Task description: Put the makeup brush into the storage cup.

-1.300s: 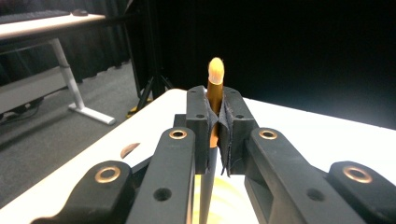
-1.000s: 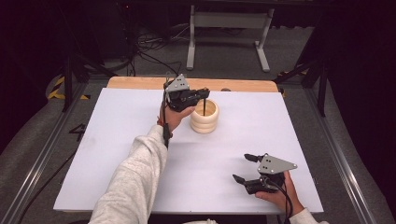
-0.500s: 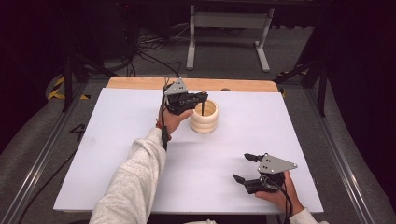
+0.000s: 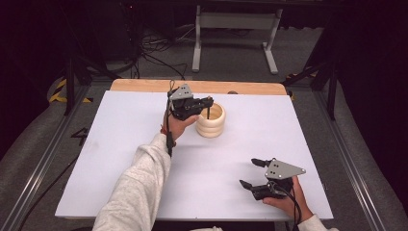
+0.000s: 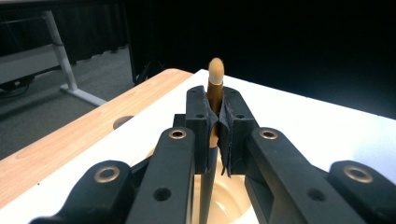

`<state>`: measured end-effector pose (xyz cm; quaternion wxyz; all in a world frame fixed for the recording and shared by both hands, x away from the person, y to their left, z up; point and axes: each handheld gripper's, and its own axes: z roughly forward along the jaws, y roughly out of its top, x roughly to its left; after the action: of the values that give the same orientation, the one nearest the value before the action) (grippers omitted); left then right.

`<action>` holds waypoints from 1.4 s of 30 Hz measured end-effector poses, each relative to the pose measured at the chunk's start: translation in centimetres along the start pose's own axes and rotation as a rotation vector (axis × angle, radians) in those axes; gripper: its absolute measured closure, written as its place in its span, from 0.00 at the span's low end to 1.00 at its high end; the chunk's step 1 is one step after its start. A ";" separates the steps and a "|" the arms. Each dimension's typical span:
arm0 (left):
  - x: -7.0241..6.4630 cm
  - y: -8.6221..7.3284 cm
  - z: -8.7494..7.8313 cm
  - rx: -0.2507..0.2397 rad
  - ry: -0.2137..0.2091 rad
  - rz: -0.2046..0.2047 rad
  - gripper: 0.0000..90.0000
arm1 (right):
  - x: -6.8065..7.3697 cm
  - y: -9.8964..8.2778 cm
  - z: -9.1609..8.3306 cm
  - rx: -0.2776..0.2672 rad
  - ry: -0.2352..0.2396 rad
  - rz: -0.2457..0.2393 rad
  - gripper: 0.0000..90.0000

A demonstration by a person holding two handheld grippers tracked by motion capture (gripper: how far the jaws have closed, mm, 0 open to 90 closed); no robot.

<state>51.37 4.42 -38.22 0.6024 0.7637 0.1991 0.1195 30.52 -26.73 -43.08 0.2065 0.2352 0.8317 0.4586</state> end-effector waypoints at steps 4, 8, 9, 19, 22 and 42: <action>0.0 0.0 0.0 0.006 -0.005 -0.005 0.93 | 0.0 0.0 0.0 0.000 0.002 -0.002 0.22; -0.1 0.1 0.0 0.004 -0.003 0.001 0.93 | 0.0 0.0 0.0 0.001 0.003 -0.004 0.22; -0.1 0.1 0.0 0.005 -0.004 0.001 0.93 | 0.0 0.0 0.0 0.002 0.003 -0.004 0.22; 0.0 -0.1 0.2 0.024 -0.003 -0.016 0.82 | 0.0 0.0 0.0 0.003 0.006 -0.002 0.22; 0.0 -0.1 0.2 0.033 0.001 -0.011 0.76 | 0.0 0.0 0.0 0.002 0.007 0.000 0.22; 0.0 0.5 -1.9 0.075 0.031 0.024 0.54 | 0.1 0.1 0.1 0.002 0.019 0.000 0.22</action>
<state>50.66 5.98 -37.28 0.5689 0.7860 0.2036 0.1308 30.49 -26.60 -43.07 0.1983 0.2310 0.8342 0.4597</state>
